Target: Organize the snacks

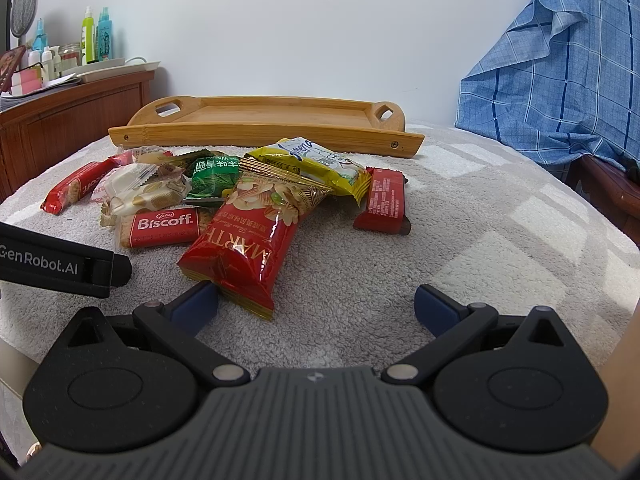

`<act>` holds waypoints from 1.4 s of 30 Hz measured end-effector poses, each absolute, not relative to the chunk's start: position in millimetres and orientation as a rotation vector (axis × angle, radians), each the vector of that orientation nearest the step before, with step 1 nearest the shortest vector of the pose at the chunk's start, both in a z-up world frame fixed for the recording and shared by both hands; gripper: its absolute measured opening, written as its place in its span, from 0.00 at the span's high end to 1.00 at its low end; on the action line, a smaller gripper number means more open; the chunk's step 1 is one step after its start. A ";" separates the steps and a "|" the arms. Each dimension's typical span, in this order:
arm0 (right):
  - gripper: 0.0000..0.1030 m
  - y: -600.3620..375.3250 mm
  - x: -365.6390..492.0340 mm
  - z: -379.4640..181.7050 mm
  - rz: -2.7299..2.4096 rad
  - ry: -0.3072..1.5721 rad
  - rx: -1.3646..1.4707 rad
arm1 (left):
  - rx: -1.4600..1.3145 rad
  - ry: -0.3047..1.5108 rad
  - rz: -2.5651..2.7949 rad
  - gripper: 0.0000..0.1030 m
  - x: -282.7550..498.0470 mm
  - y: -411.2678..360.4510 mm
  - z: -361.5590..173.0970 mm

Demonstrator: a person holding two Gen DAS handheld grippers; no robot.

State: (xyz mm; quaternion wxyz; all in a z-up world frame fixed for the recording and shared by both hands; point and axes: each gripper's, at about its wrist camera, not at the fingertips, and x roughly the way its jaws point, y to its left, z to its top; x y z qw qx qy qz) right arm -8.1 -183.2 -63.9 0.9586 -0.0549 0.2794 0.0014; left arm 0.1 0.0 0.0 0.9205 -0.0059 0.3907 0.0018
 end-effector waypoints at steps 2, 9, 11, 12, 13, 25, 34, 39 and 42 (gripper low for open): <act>0.00 -183.3 -8.1 -63.9 0.003 0.566 -0.111 | -0.012 0.802 0.004 0.00 0.1 0.0 0.0; 0.00 -183.1 -8.2 -63.9 0.003 0.566 -0.112 | -0.011 0.802 0.004 0.00 0.1 0.0 0.0; 0.00 -183.1 -8.3 -63.9 0.003 0.565 -0.112 | -0.012 0.802 0.004 0.00 0.1 0.1 0.0; 0.00 -183.1 -8.2 -63.9 0.002 0.565 -0.113 | -0.012 0.802 0.004 0.00 0.2 0.1 0.0; 0.00 -183.0 -8.2 -63.9 0.003 0.566 -0.112 | -0.011 0.802 0.004 0.00 0.1 0.0 0.0; 0.00 -183.8 -8.0 -64.6 0.007 0.567 -0.113 | -0.009 0.804 -0.006 0.00 3.4 2.3 1.7; 0.00 -183.5 -7.9 -64.1 0.007 0.572 -0.115 | -0.012 0.788 -0.007 0.00 2.2 2.6 -0.5; 0.00 -186.3 -5.9 -59.4 0.028 0.585 -0.103 | 0.012 0.723 -0.029 0.00 -2.7 1.9 -5.0; 0.00 -187.2 -10.1 -54.1 0.061 0.572 -0.099 | -0.002 0.768 -0.024 0.00 1.7 2.8 1.9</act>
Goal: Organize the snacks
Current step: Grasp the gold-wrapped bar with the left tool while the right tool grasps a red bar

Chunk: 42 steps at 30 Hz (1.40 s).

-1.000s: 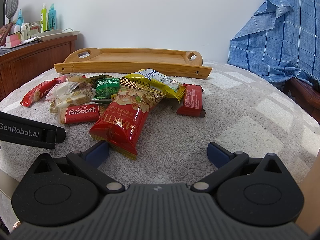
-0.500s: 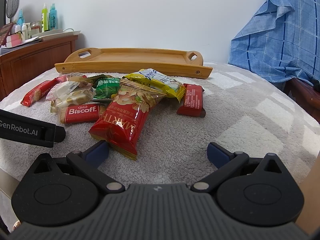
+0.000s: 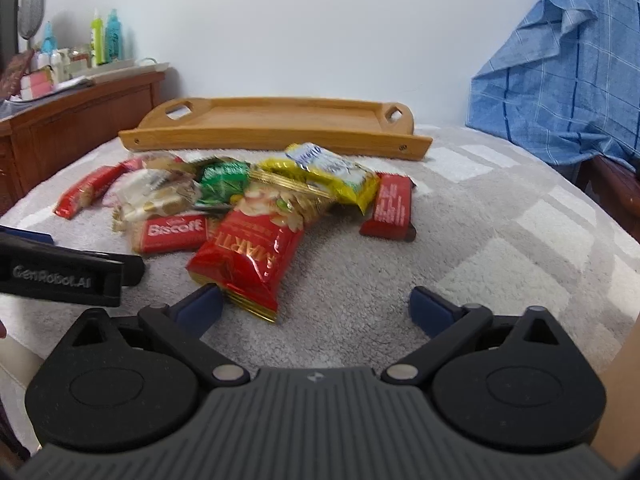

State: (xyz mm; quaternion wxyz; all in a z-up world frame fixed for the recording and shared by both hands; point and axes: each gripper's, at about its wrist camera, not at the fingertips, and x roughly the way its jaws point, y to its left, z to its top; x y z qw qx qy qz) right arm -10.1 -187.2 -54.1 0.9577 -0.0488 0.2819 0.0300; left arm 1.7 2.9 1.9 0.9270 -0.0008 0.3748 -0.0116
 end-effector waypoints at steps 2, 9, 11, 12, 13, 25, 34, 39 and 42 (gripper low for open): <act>0.00 -187.4 -15.4 -49.9 0.089 0.548 -0.095 | -0.017 0.773 -0.026 0.00 3.3 4.1 6.5; 0.00 -187.6 -24.6 -27.2 0.137 0.428 -0.104 | -0.061 0.696 -0.072 0.00 -1.9 4.6 33.5; 0.00 -191.4 -21.6 -19.0 0.140 0.405 -0.103 | -0.066 0.679 -0.088 0.04 0.1 2.5 41.9; 0.00 -193.0 -19.7 -15.8 0.137 0.398 -0.105 | -0.069 0.672 -0.099 0.07 1.3 0.9 45.8; 0.02 -195.2 -17.0 -12.3 0.131 0.391 -0.108 | -0.073 0.666 -0.109 0.13 2.7 -1.2 49.4; 0.61 -237.4 37.8 -6.4 -0.010 0.507 0.014 | -0.121 0.653 -0.190 0.66 40.2 -20.3 70.8; 0.63 -237.7 52.7 -21.2 -0.024 0.576 0.103 | -0.123 0.708 -0.171 0.67 81.8 -31.9 57.1; 0.63 -236.0 61.2 -24.0 -0.045 0.582 0.130 | -0.122 0.735 -0.163 0.67 96.5 -33.4 48.8; 0.60 -235.3 63.2 -24.9 -0.063 0.579 0.132 | -0.127 0.749 -0.159 0.64 99.8 -33.7 42.9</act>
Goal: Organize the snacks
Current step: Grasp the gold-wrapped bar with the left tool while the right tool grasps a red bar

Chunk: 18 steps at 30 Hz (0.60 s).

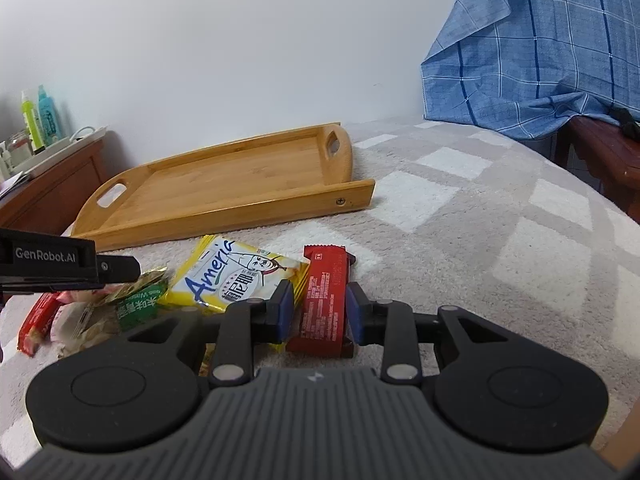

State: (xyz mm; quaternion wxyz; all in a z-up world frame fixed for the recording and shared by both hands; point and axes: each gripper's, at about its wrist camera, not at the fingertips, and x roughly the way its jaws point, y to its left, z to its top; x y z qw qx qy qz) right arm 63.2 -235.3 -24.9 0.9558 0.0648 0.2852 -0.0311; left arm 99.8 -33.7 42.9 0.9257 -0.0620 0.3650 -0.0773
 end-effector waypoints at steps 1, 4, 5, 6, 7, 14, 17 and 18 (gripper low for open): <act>0.60 -235.5 64.2 -25.6 -0.072 0.584 0.136 | -0.125 0.752 -0.158 0.63 100.4 -34.2 41.2; 0.60 -238.8 67.1 -29.1 -0.083 0.605 0.165 | -0.119 0.758 -0.158 0.62 101.1 -36.4 37.0; 0.59 -240.2 68.1 -29.8 -0.088 0.609 0.178 | -0.118 0.760 -0.159 0.62 101.5 -37.2 36.2; 0.57 -241.5 69.3 -30.5 -0.091 0.612 0.188 | -0.122 0.765 -0.164 0.62 102.4 -37.9 35.2; 0.50 -242.2 70.1 -30.7 -0.094 0.614 0.195 | -0.131 0.773 -0.169 0.62 104.0 -37.9 33.7; 0.44 -238.4 75.7 -31.7 -0.108 0.606 0.173 | -0.143 0.803 -0.183 0.63 110.0 -41.1 23.5; 0.43 -237.2 78.1 -32.0 -0.113 0.603 0.161 | -0.131 0.796 -0.178 0.66 108.3 -42.8 23.6; 0.44 -236.3 79.0 -32.1 -0.113 0.605 0.154 | -0.132 0.794 -0.174 0.66 107.9 -42.7 24.1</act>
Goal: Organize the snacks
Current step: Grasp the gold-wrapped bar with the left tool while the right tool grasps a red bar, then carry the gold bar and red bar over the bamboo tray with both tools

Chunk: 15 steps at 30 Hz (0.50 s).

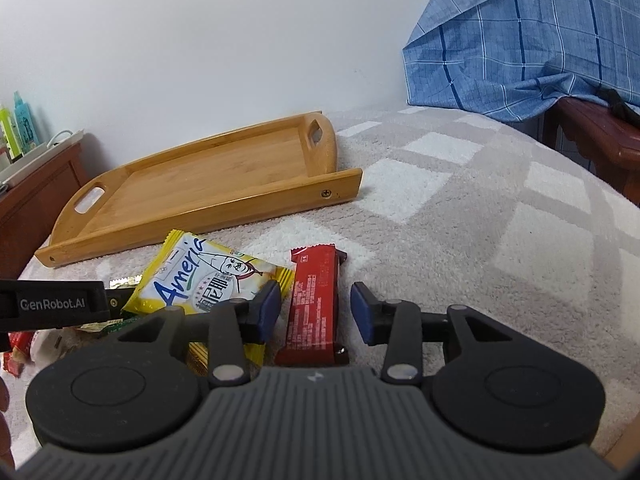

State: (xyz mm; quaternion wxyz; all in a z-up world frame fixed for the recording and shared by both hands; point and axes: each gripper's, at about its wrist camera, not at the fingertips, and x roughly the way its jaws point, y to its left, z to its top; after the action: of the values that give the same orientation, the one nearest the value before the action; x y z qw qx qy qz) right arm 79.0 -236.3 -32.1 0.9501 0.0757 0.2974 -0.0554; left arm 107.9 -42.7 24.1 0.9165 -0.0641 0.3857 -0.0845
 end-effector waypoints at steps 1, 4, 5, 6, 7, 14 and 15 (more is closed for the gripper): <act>0.54 -235.2 79.8 -32.2 -0.109 0.608 0.145 | -0.135 0.791 -0.170 0.67 107.2 -42.3 24.6; 0.71 -233.2 80.1 -32.0 -0.104 0.610 0.132 | -0.144 0.780 -0.162 0.69 104.9 -40.7 27.1; 0.72 -233.5 79.4 -31.5 -0.100 0.608 0.139 | -0.145 0.775 -0.161 0.69 104.1 -40.3 28.3; 0.72 -234.1 78.2 -30.8 -0.097 0.607 0.147 | -0.145 0.771 -0.162 0.69 103.0 -39.8 29.8; 0.72 -234.7 77.1 -30.1 -0.092 0.607 0.155 | -0.144 0.767 -0.164 0.69 101.9 -39.6 31.1; 0.72 -236.1 65.0 -20.2 -0.078 0.564 0.146 | -0.127 0.731 -0.176 0.70 92.3 -37.4 45.4; 0.72 -236.9 64.0 -17.8 -0.077 0.558 0.145 | -0.130 0.728 -0.177 0.70 91.7 -36.7 47.8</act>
State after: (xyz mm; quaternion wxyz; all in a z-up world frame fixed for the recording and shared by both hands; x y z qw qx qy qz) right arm 64.0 -236.9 -17.8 0.9580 0.0716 0.2749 -0.0379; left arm 91.7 -36.7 47.8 0.9287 -0.0634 0.3551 -0.0862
